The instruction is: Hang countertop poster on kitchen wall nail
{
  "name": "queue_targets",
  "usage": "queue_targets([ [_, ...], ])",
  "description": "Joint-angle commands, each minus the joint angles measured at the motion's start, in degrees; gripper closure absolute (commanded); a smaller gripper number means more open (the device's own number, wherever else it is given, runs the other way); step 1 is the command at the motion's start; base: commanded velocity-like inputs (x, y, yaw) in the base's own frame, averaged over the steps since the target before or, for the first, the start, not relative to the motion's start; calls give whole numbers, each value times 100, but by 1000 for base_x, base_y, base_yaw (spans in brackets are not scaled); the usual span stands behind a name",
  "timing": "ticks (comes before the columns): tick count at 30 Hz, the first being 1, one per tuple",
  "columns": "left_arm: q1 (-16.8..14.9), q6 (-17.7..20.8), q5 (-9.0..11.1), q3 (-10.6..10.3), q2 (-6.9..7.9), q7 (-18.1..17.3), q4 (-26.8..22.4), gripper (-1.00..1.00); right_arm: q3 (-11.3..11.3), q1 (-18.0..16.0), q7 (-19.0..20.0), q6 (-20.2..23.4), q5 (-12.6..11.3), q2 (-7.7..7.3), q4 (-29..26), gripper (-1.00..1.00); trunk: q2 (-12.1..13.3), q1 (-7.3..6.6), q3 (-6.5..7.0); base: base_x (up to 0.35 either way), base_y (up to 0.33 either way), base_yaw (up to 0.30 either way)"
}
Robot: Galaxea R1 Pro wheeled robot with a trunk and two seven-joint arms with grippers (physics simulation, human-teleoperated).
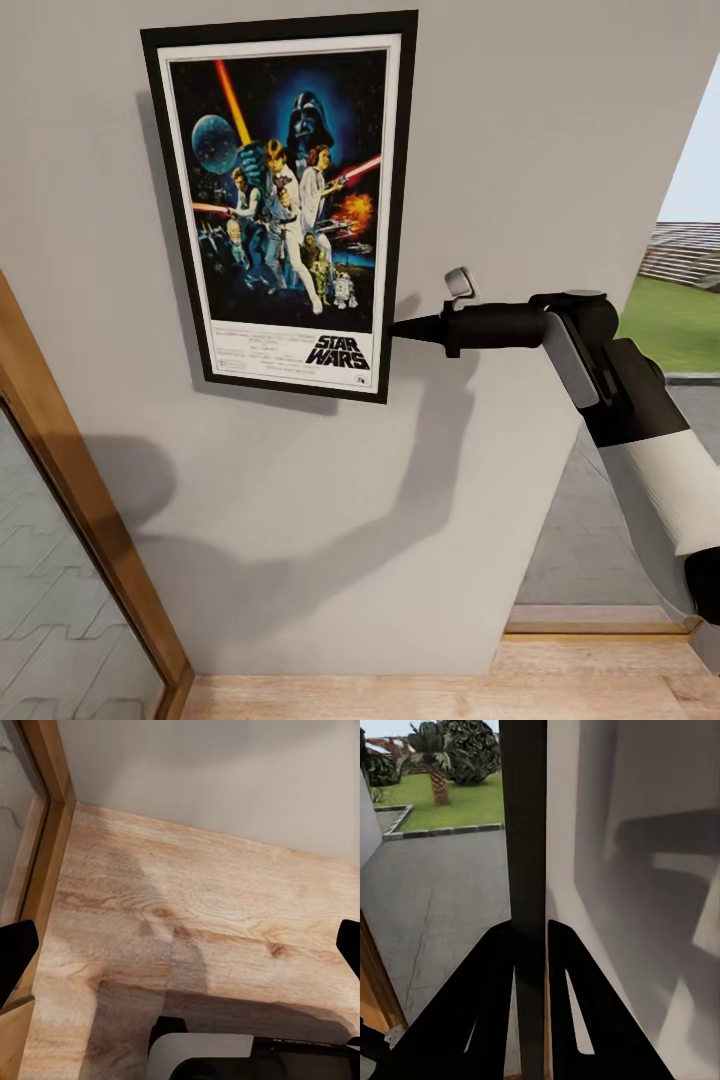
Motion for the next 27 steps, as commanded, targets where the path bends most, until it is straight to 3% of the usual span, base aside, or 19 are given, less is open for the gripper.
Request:
queue_targets([
  [1,-1,2,23,8,-1,-27,-3,-100,10,-7,-3,43,-42,-5,1,100,-12,4,-12,0,0,0],
  [27,-1,2,23,9,-35,-22,1,-100,-3,-1,-3,47,-42,-5,1,100,-12,4,-12,5,0,0],
])
